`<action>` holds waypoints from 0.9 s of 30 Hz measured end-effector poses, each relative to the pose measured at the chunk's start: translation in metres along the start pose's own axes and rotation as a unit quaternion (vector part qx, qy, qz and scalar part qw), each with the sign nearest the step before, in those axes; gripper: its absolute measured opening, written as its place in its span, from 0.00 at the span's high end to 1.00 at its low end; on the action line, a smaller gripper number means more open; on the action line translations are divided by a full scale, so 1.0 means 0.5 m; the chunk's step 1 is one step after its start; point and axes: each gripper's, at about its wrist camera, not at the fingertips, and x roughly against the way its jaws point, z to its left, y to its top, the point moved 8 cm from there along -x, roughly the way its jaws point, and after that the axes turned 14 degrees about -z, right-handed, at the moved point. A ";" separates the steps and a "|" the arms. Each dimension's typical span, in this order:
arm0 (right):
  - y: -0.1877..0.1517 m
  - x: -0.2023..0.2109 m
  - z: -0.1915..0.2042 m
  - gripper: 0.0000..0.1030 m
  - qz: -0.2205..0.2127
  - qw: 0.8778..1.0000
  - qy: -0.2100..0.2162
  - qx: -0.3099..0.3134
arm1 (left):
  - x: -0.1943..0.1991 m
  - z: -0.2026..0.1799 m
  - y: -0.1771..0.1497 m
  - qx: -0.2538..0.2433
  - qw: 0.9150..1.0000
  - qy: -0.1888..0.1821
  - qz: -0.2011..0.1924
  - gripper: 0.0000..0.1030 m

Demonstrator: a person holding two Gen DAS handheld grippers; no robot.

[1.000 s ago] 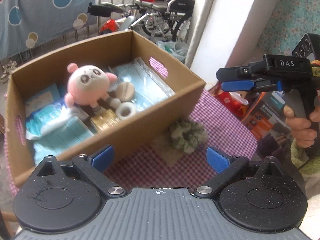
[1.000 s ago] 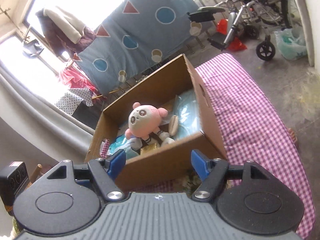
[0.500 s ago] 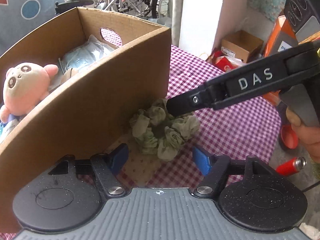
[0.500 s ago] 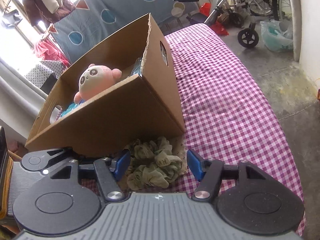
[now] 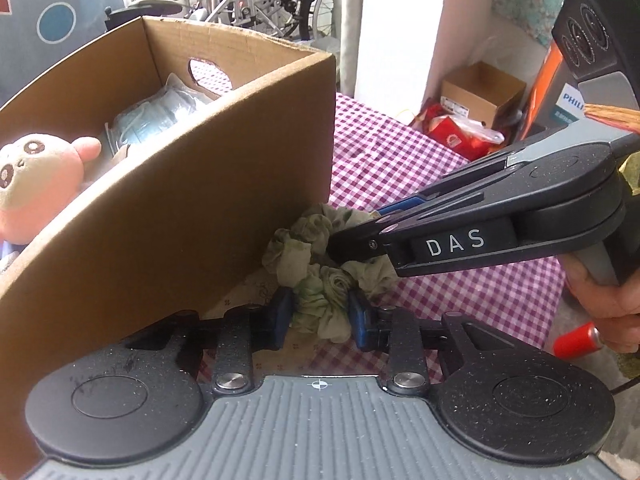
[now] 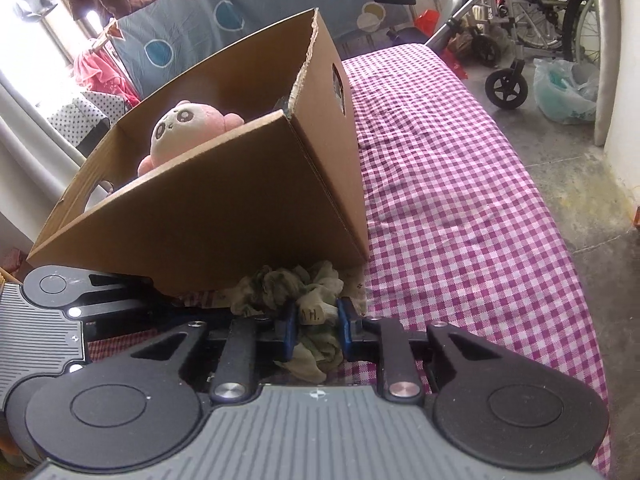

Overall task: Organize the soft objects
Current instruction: 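Carry the green scrunchie into the box and open both grippers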

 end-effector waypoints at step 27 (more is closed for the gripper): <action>0.280 -0.010 0.228 0.78 -0.027 0.989 0.066 0.129 | 0.192 0.156 0.176 0.099 0.981 0.024 -0.163 0.71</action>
